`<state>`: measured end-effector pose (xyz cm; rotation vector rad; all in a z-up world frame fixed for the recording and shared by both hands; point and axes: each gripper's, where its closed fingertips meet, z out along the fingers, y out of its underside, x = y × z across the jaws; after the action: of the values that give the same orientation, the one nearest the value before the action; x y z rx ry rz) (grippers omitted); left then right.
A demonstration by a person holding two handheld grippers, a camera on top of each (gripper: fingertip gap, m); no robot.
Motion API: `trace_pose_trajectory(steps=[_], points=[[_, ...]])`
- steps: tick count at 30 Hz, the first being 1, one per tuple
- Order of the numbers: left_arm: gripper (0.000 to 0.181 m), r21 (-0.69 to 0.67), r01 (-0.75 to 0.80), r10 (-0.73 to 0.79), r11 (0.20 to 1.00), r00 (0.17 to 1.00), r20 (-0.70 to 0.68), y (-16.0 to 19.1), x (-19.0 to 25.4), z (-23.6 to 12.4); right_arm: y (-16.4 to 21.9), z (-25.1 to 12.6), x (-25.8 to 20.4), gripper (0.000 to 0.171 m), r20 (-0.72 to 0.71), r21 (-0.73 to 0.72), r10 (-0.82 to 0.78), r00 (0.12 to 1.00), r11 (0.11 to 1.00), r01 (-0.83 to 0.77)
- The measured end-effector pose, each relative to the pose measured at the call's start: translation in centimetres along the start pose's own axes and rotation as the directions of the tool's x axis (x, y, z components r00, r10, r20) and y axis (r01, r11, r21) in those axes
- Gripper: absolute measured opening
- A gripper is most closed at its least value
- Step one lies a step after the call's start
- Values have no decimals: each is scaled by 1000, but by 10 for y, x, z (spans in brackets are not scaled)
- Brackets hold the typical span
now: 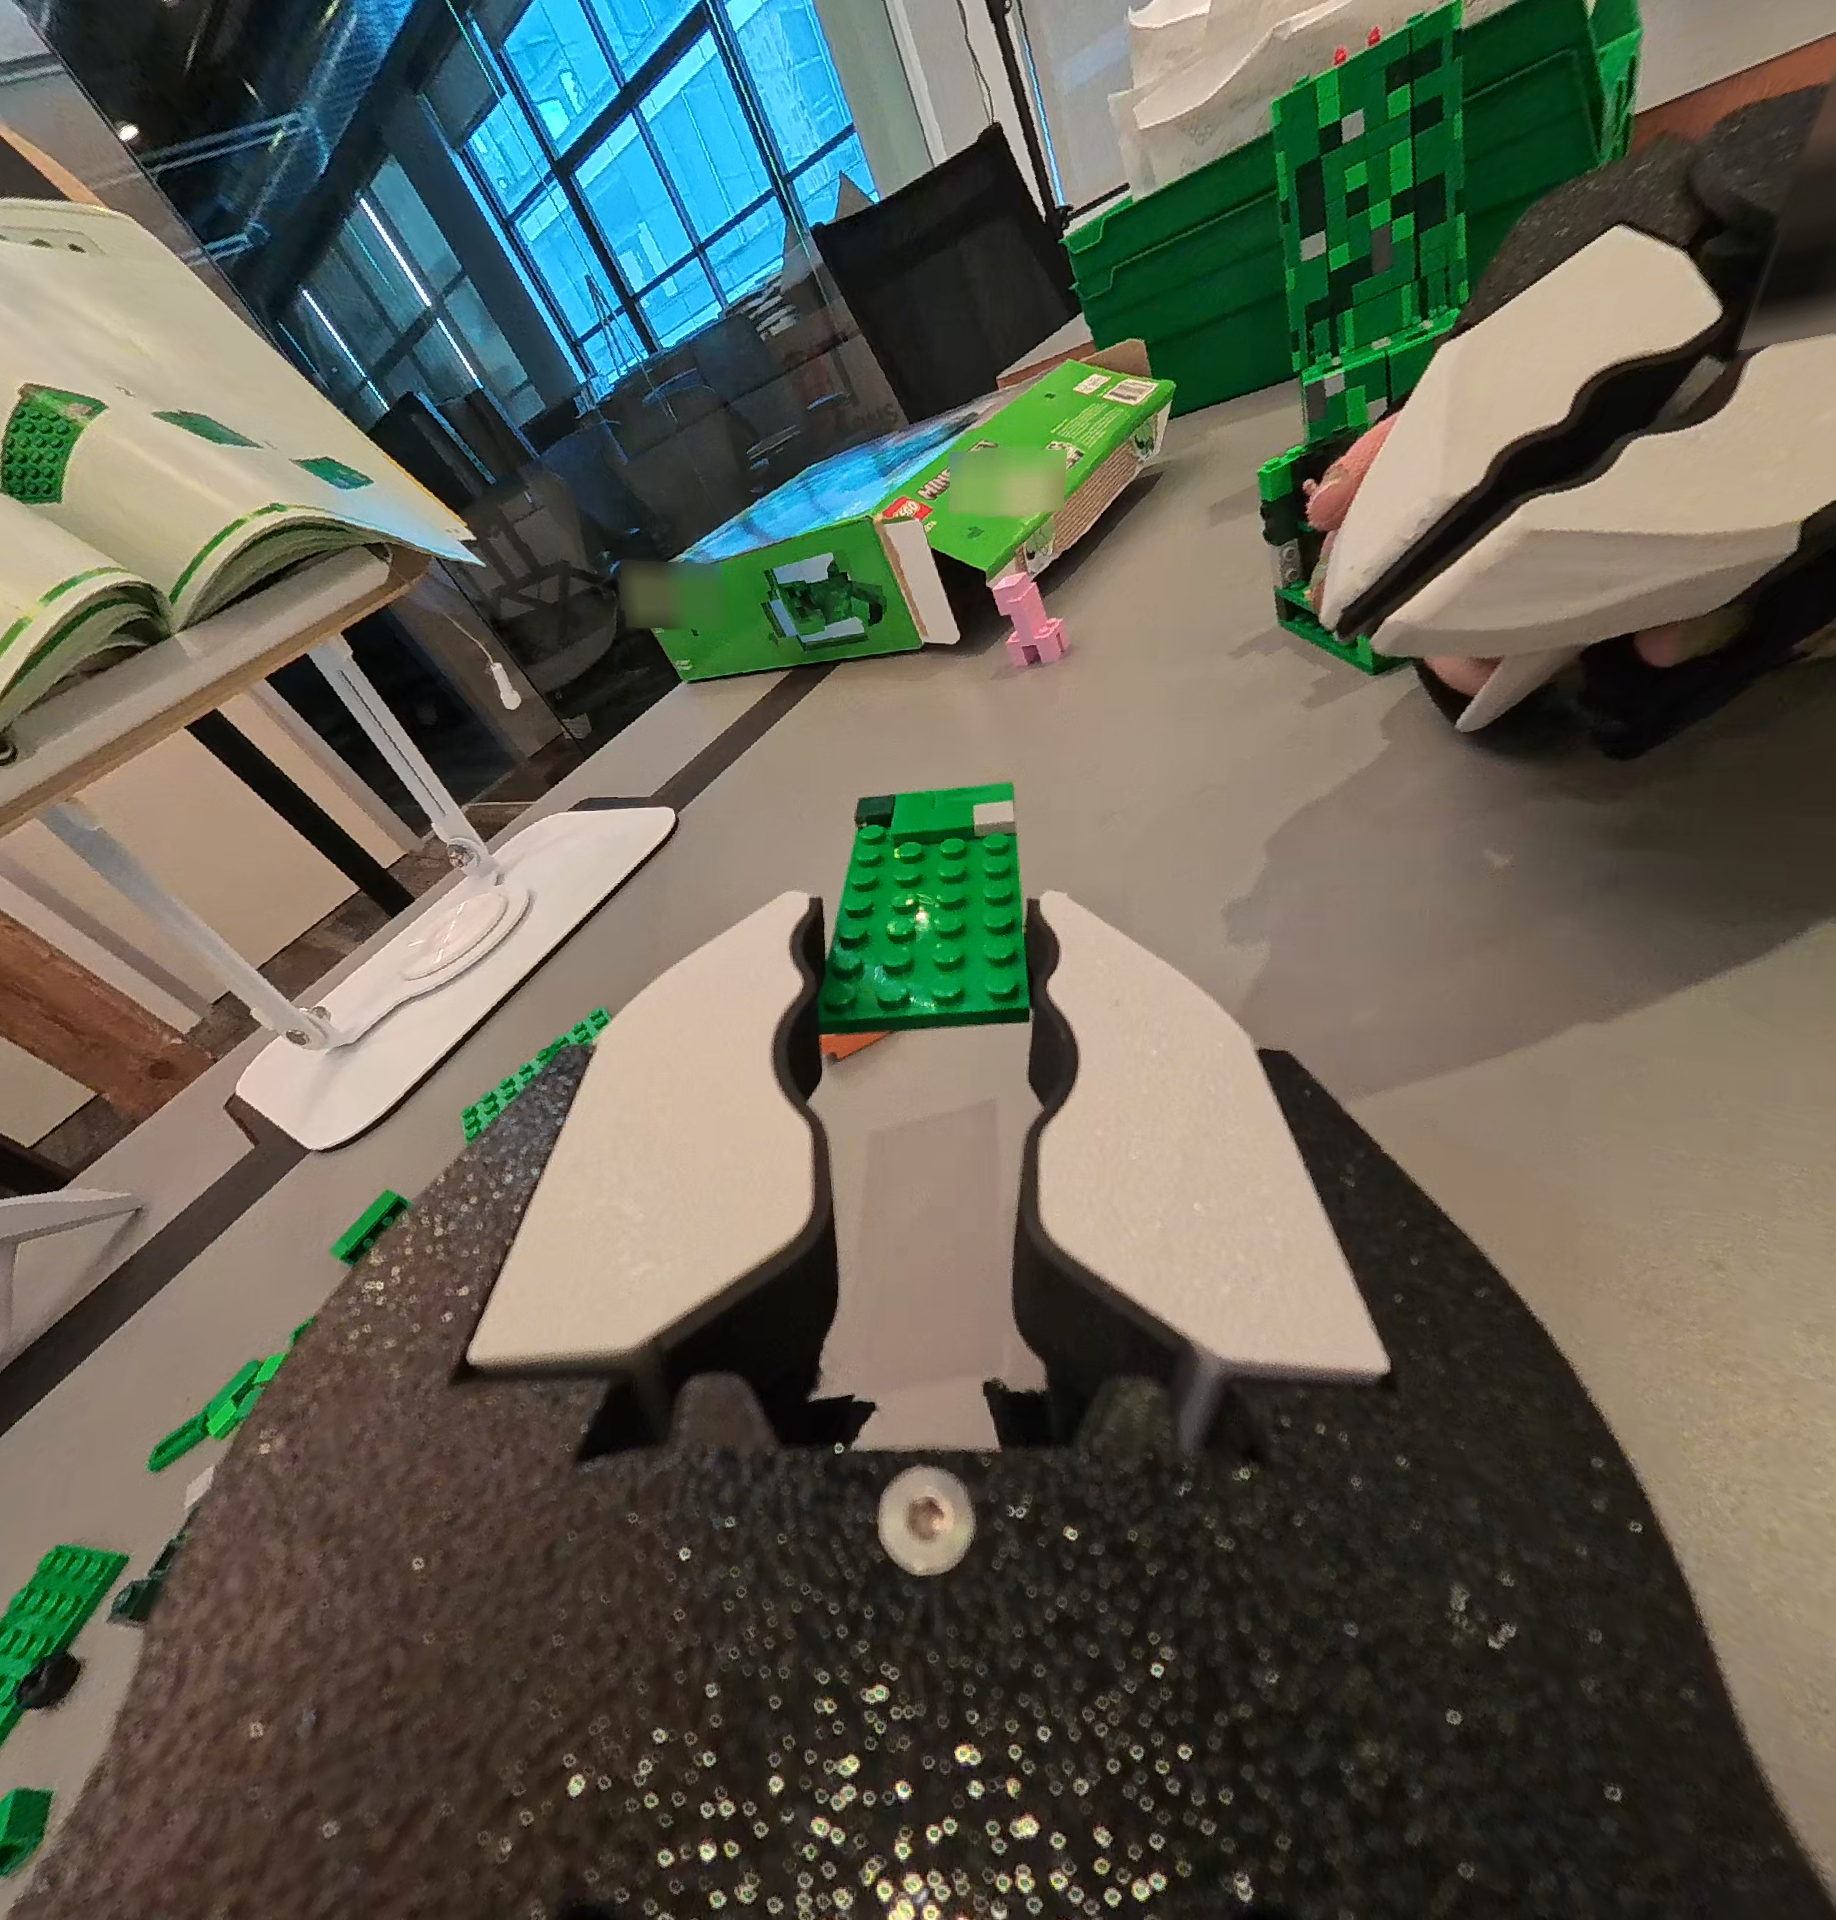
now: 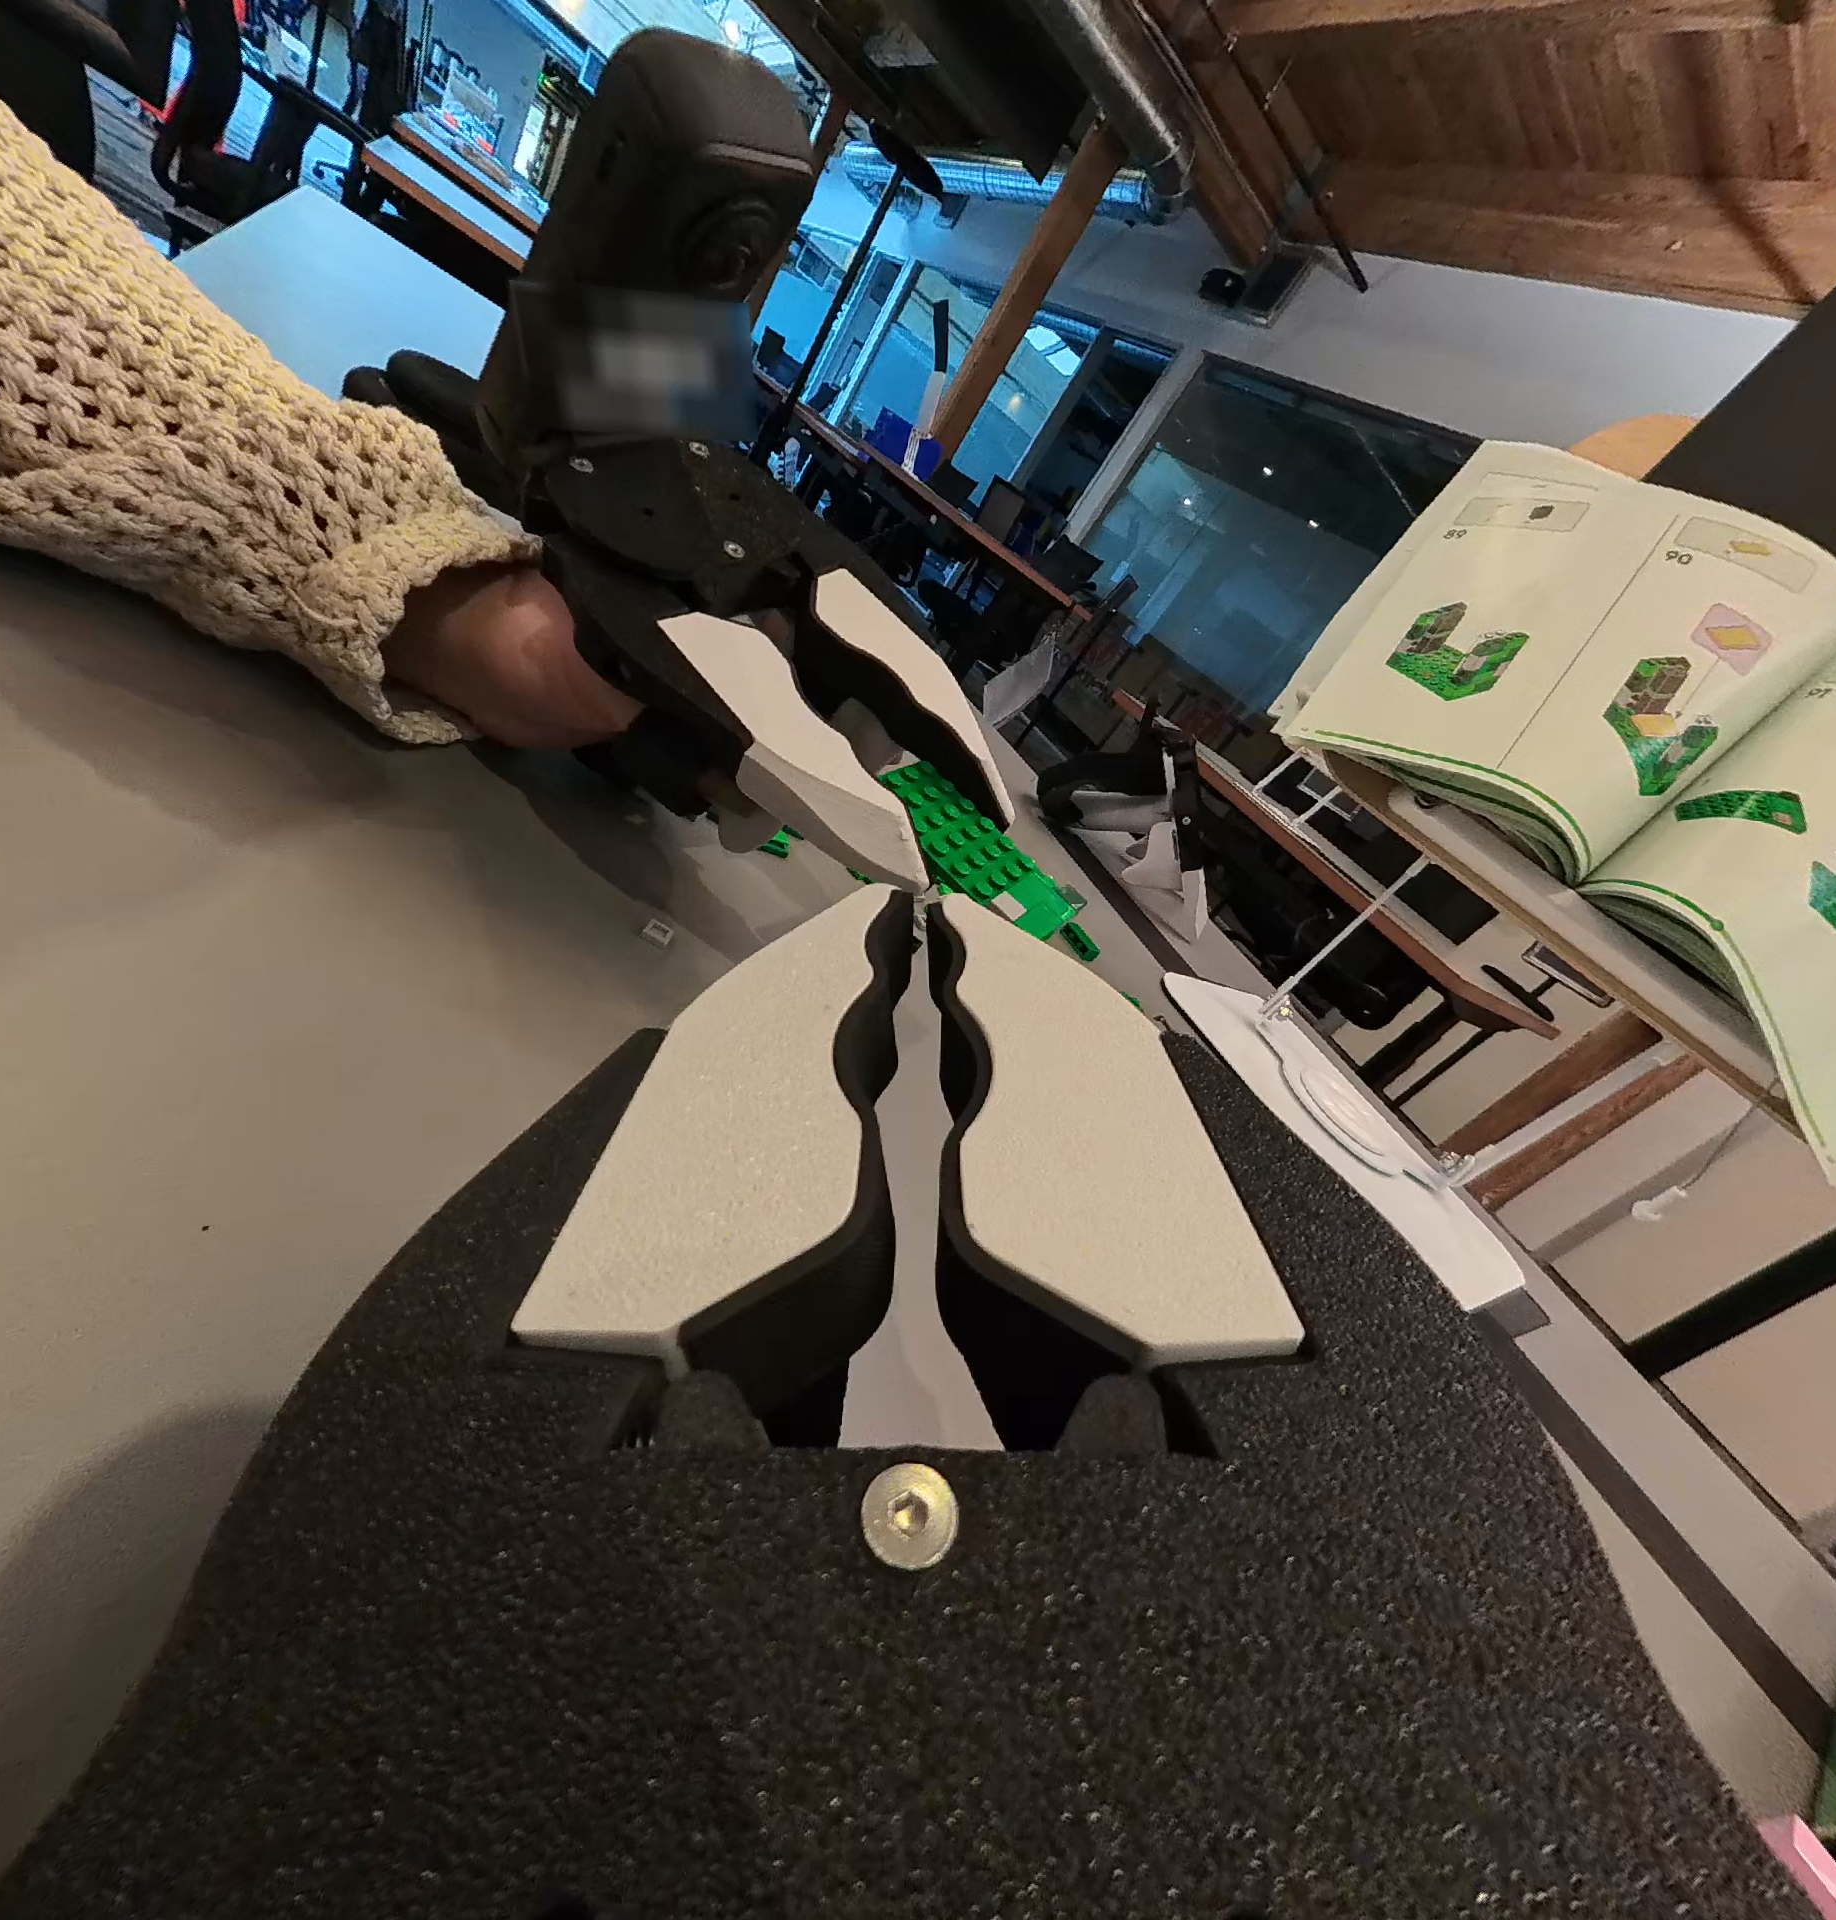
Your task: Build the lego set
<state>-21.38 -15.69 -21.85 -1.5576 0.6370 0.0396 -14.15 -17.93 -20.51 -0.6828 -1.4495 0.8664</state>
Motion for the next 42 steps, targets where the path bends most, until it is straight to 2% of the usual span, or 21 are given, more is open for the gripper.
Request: trace_pose_trajectory(steps=[7, 11, 13, 17, 20, 23, 25, 29, 32, 37, 42], points=[[36, 1, -1, 1, 1000, 1000, 5, 0, -1, 0, 0, 0, 0, 2, -1, -1, -2, 1000, 1000, 2], [36, 7, 12, -12, 1000, 998, 56, 0, -10, 1, 4, 0, 24, 3, -115, -9, 109, 987, 994, -111], [36, 13, 21, -22, 1000, 995, 98, 0, -18, 0, 13, 2, 51, 4, -246, -6, 229, 942, 971, -238], [36, 26, 57, -61, 998, 983, 176, 1, -34, -7, 27, 17, 79, 11, -356, 18, 364, 860, 923, -384], [36, 48, 65, -75, 997, 969, 237, -1, -46, -14, 38, 42, 108, 15, -479, 13, 357, 802, 916, -400], [36, 68, 43, -60, 997, 961, 269, -6, -51, -19, 62, 72, 168, 17, -664, 11, 298, 686, 921, -389], [36, 58, 28, -43, 998, 958, 282, -4, -53, -20, 91, 94, 209, 21, -739, -63, 213, 640, 923, -380], [36, 52, 19, -34, 998, 950, 311, -2, -61, -23, 155, 131, 275, 31, -761, -188, 172, 626, 864, -467], [36, 57, 13, -31, 998, 941, 336, -2, -68, -27, 183, 157, 300, 32, -709, -237, 174, 683, 854, -464], [36, 65, 64, -82, 996, 945, 318, 3, -70, -24, 210, 181, 318, 34, -708, -267, 174, 684, 832, -487], [36, 61, 43, -59, 997, 949, 309, 1, -66, -22, 227, 190, 337, 35, -782, -227, 178, 598, 811, -539]])
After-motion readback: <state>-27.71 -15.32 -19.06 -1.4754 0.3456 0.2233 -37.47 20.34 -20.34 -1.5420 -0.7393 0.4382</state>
